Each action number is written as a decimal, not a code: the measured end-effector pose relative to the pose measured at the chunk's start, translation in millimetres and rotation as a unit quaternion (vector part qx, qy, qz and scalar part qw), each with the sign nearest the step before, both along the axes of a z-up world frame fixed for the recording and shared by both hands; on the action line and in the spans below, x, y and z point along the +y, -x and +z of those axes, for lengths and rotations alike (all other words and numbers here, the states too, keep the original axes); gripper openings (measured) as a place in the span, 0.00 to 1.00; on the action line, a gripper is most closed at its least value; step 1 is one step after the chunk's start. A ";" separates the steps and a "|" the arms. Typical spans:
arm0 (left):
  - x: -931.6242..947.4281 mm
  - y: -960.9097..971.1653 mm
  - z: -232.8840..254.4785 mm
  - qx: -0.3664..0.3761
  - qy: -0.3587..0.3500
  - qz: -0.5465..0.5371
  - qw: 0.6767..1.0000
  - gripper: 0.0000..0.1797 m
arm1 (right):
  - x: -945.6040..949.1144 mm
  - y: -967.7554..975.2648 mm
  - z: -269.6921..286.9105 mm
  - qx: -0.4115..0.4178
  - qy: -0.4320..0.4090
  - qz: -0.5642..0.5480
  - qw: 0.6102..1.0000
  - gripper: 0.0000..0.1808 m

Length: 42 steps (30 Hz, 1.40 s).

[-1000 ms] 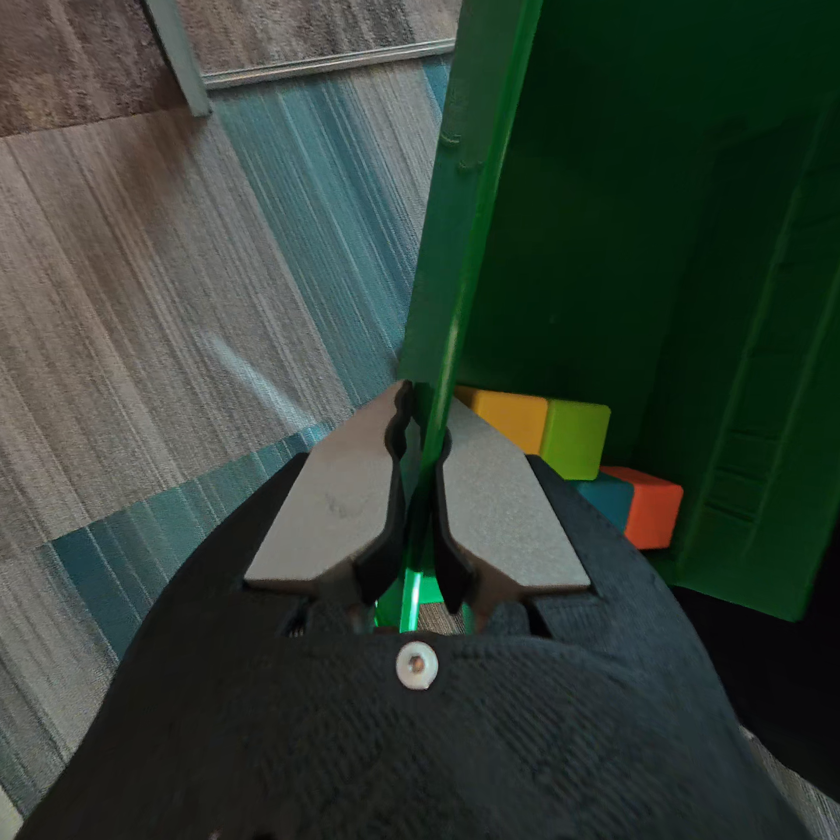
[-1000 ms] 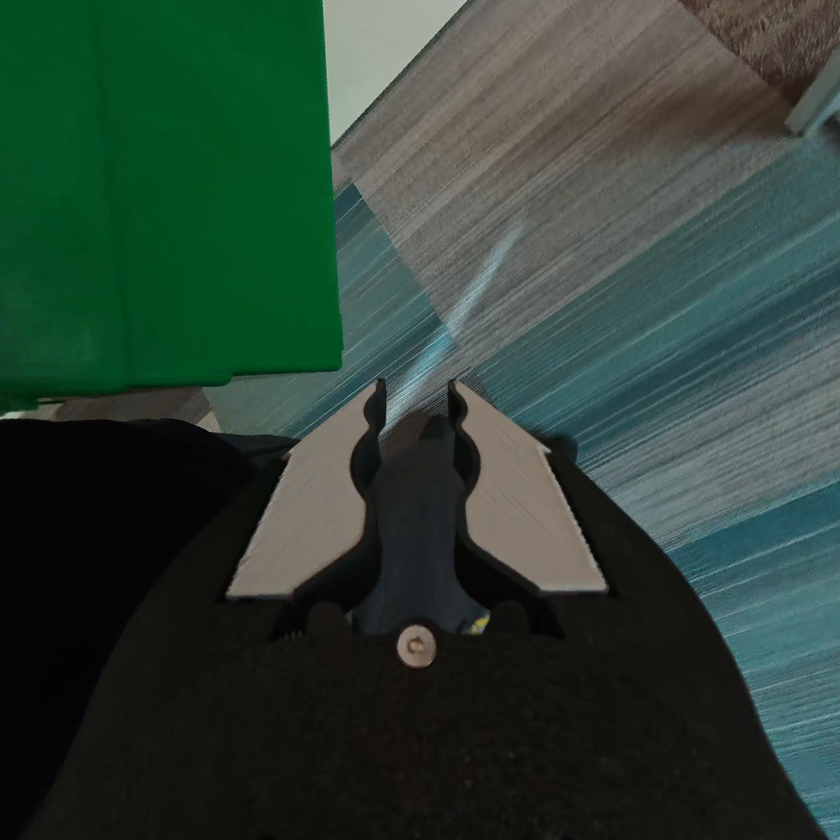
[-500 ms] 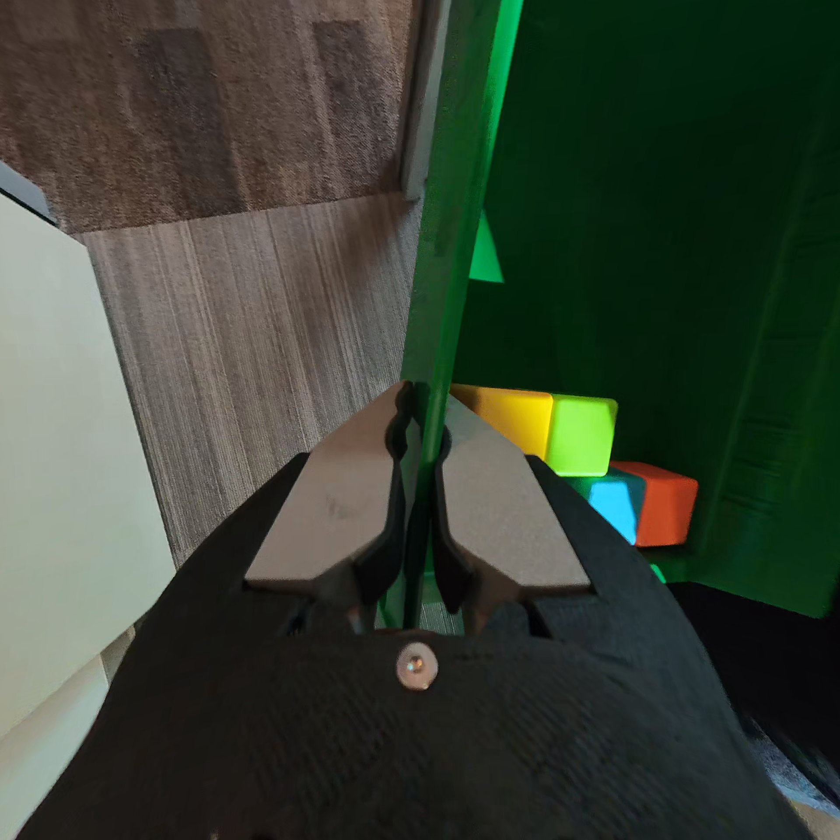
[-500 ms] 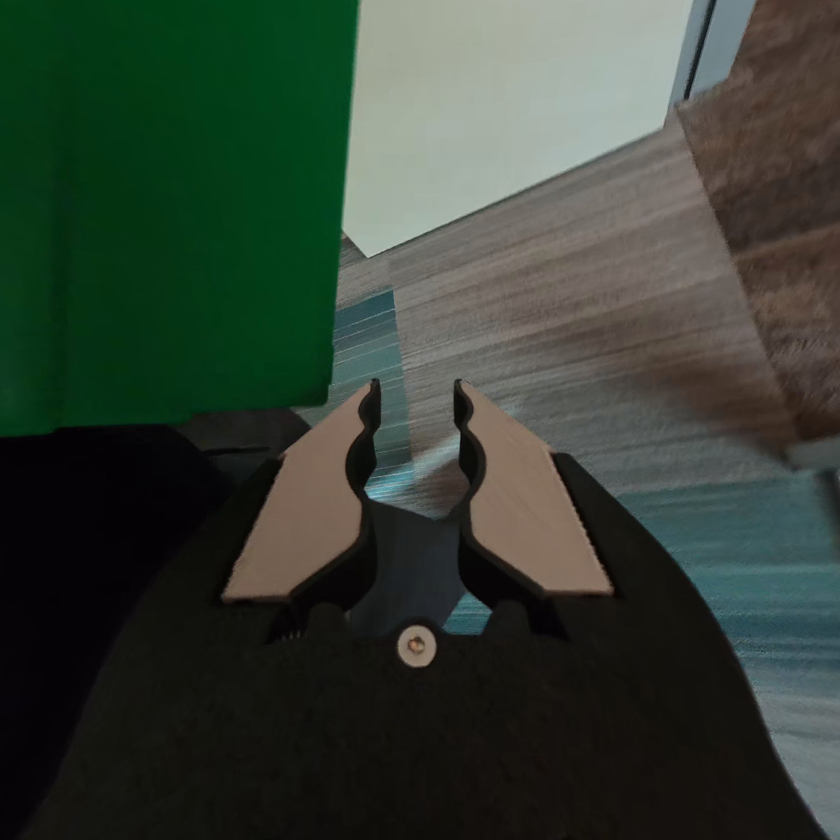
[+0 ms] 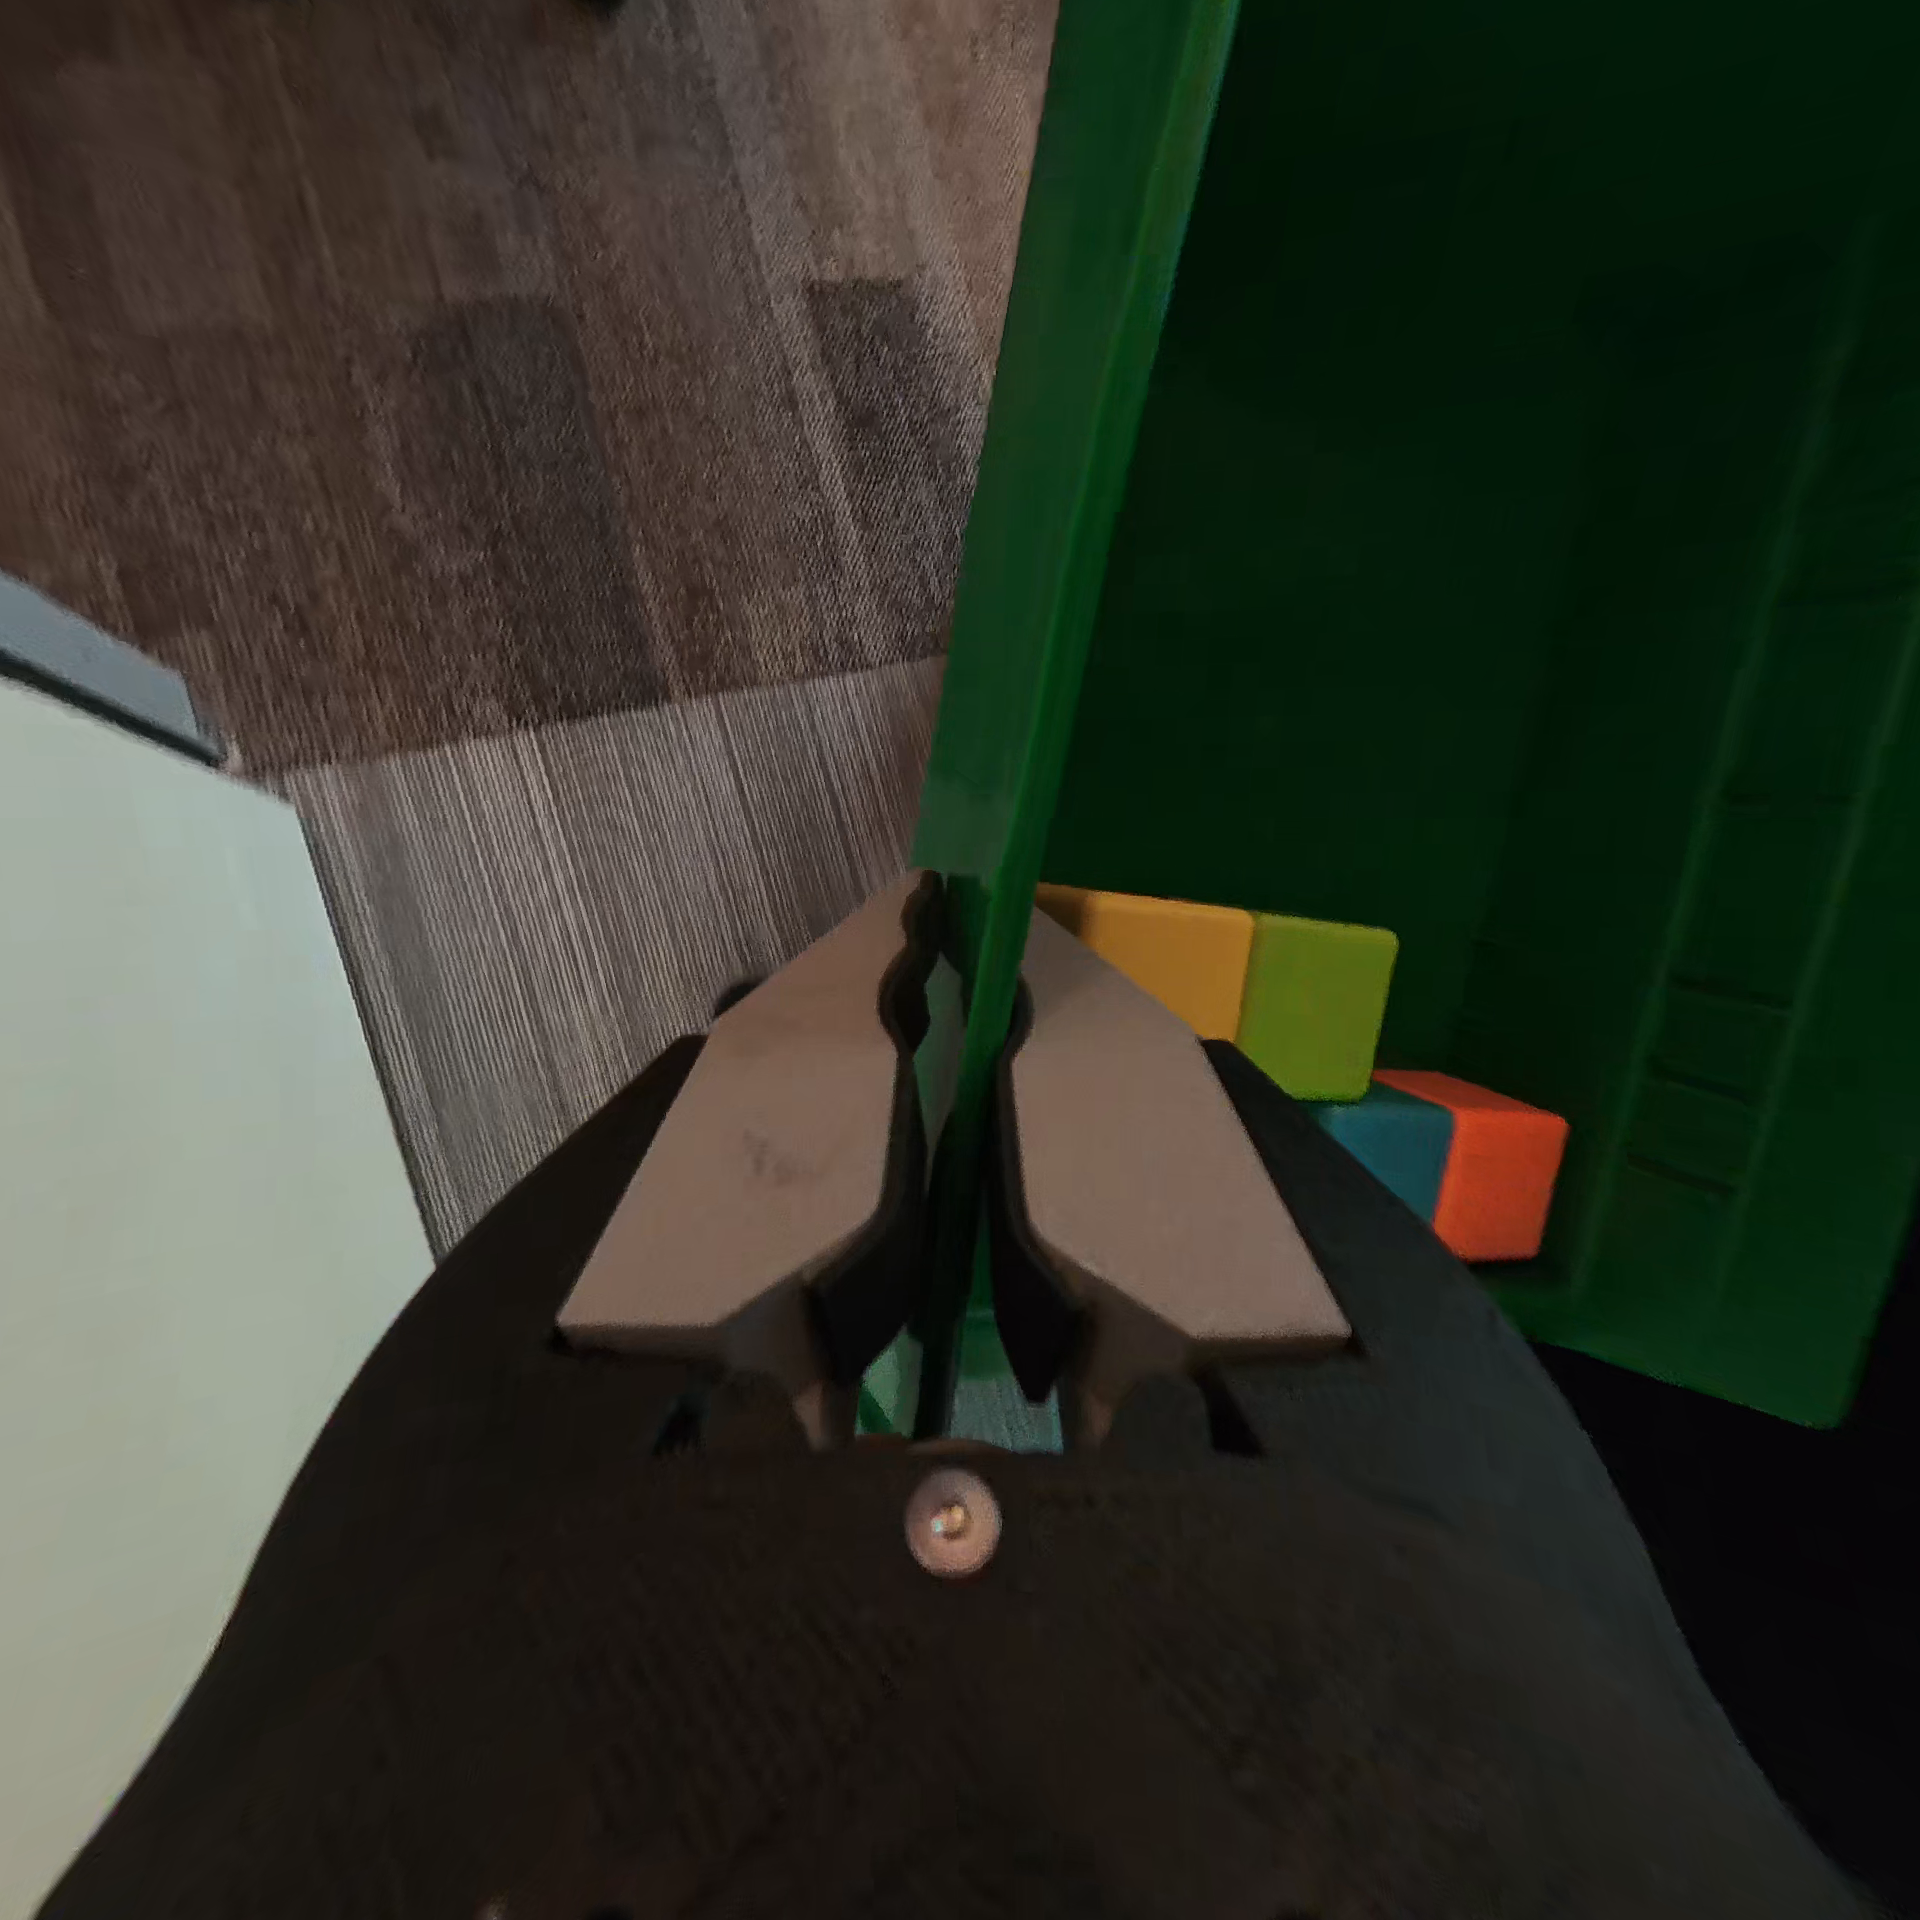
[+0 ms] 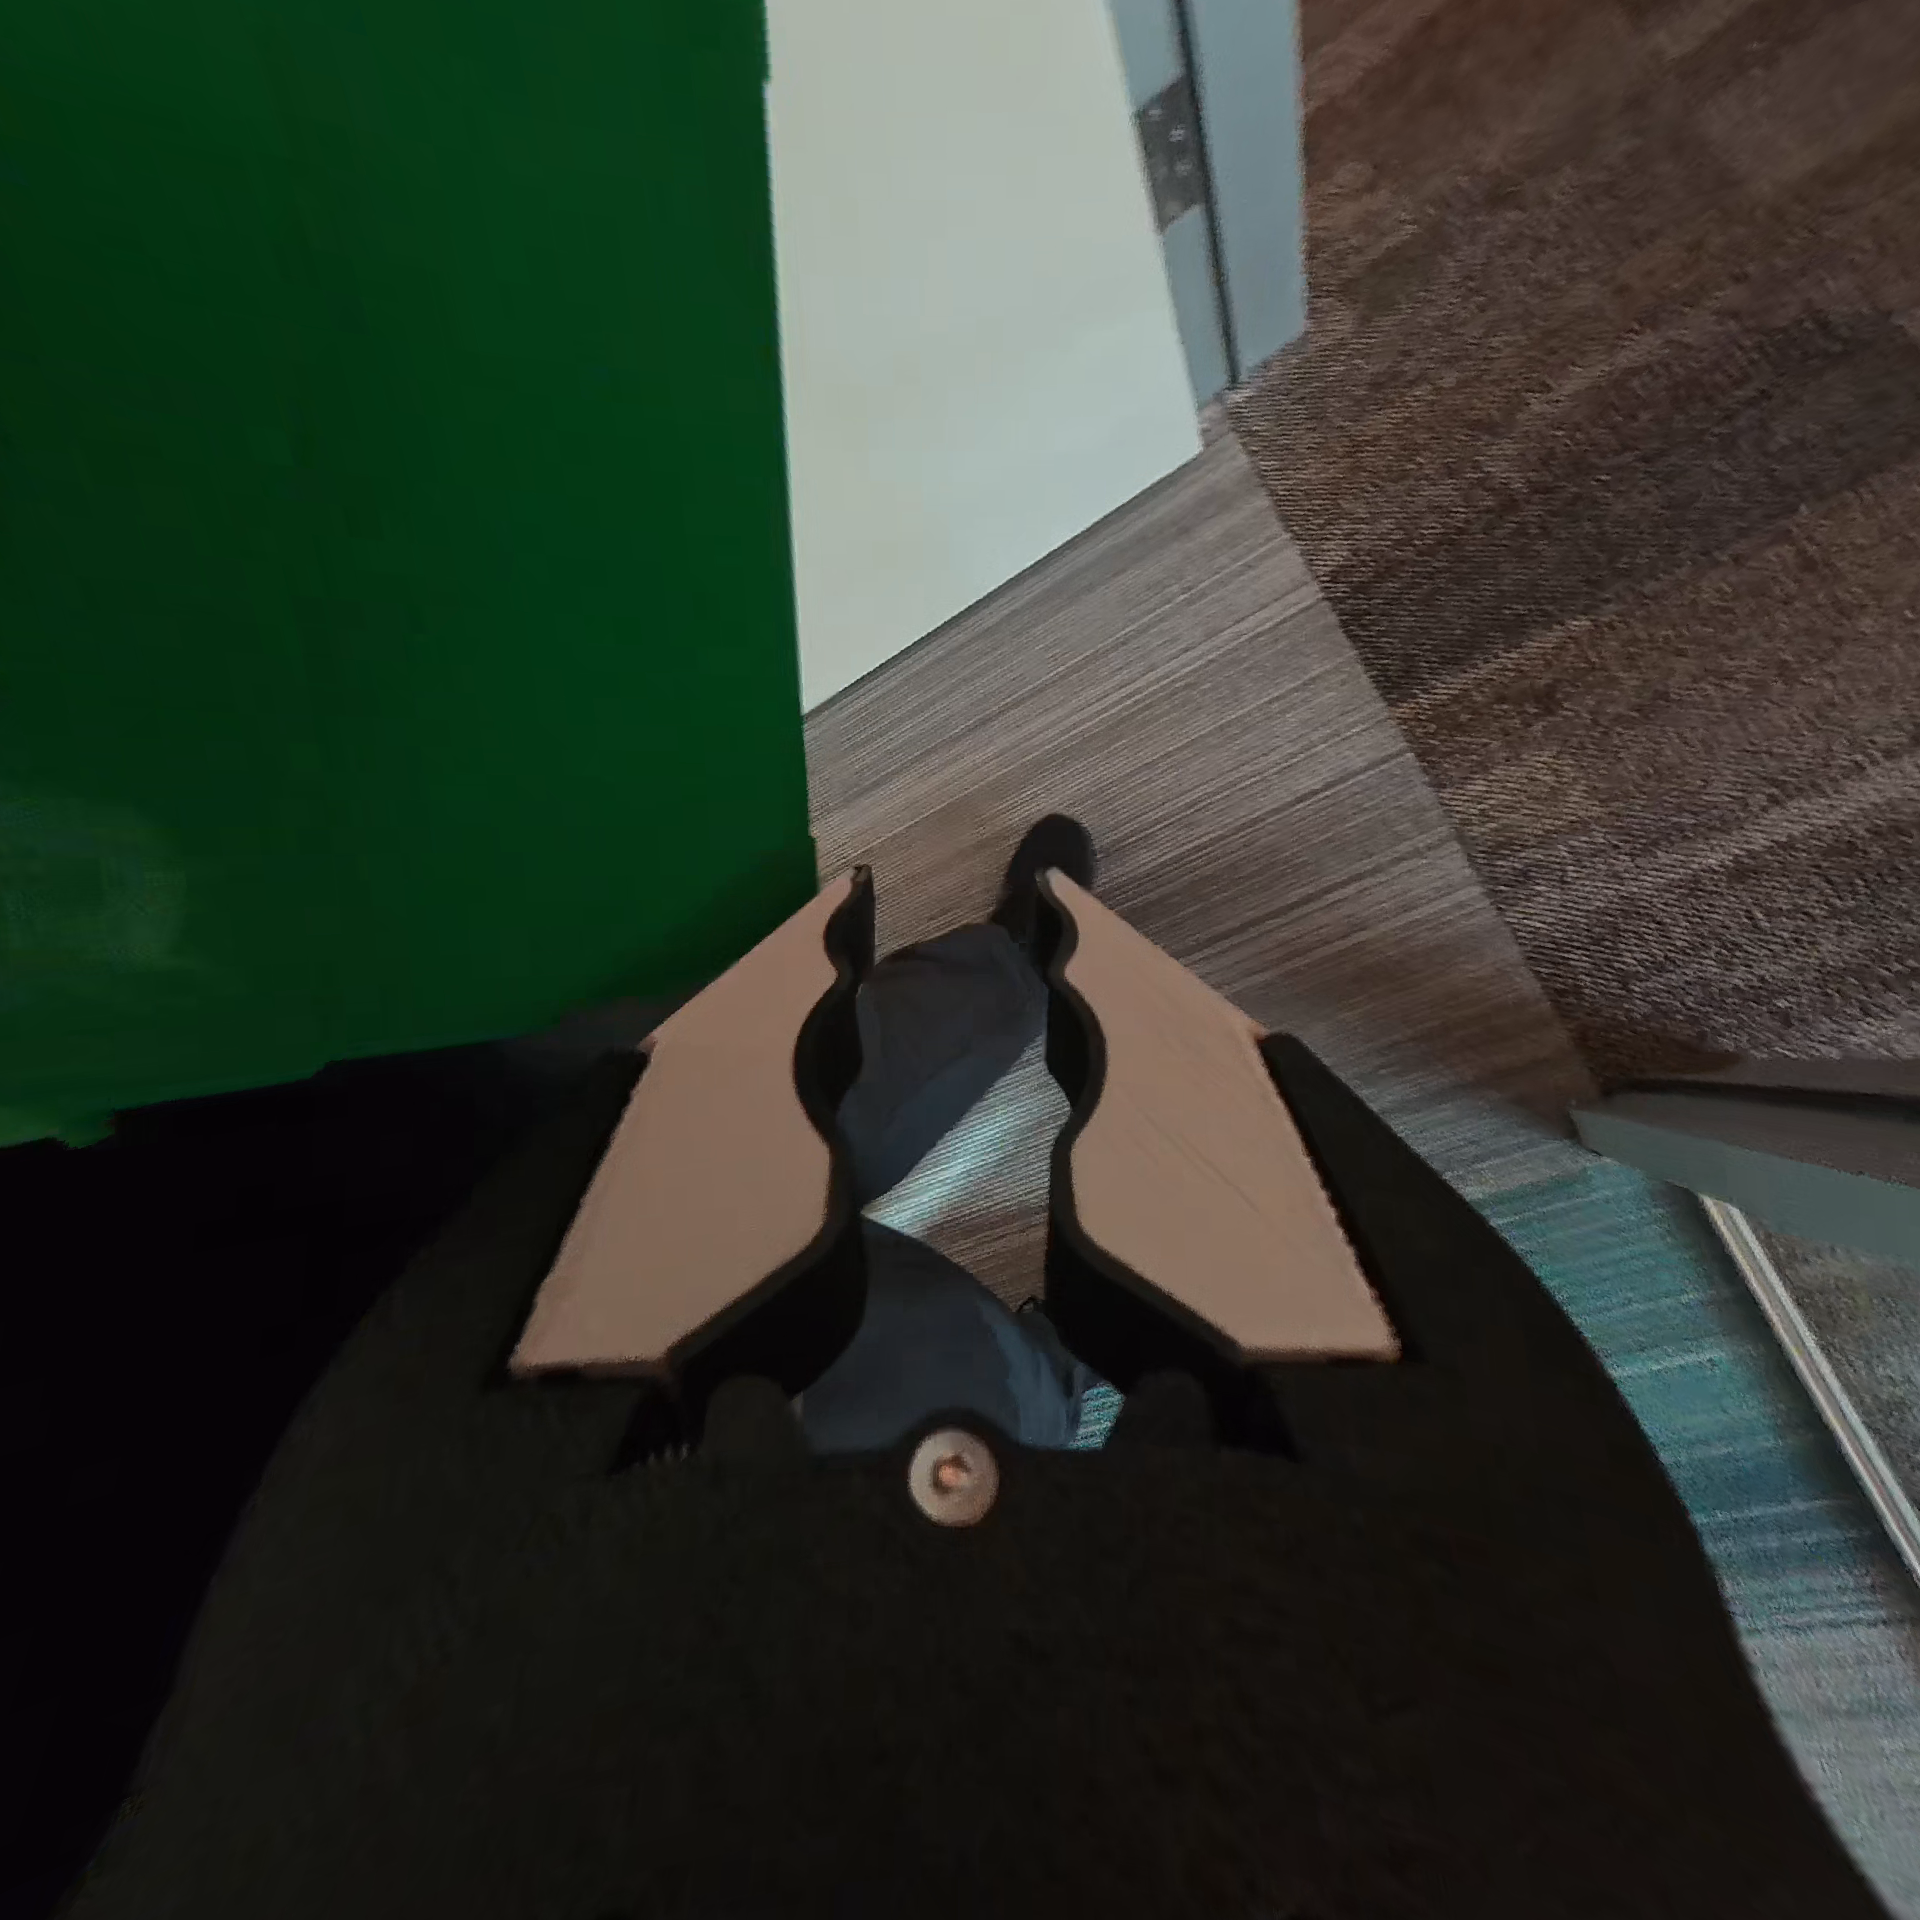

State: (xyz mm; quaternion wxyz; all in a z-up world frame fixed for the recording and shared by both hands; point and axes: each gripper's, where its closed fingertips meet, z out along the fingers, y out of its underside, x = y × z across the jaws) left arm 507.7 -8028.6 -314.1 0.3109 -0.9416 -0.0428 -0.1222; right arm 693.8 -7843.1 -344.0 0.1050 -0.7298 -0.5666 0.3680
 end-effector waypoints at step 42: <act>763.2 69.6 5.4 0.013 -0.025 -0.513 0.858 0.03 | 354.1 110.7 -38.4 -0.059 0.038 -0.464 0.883 0.14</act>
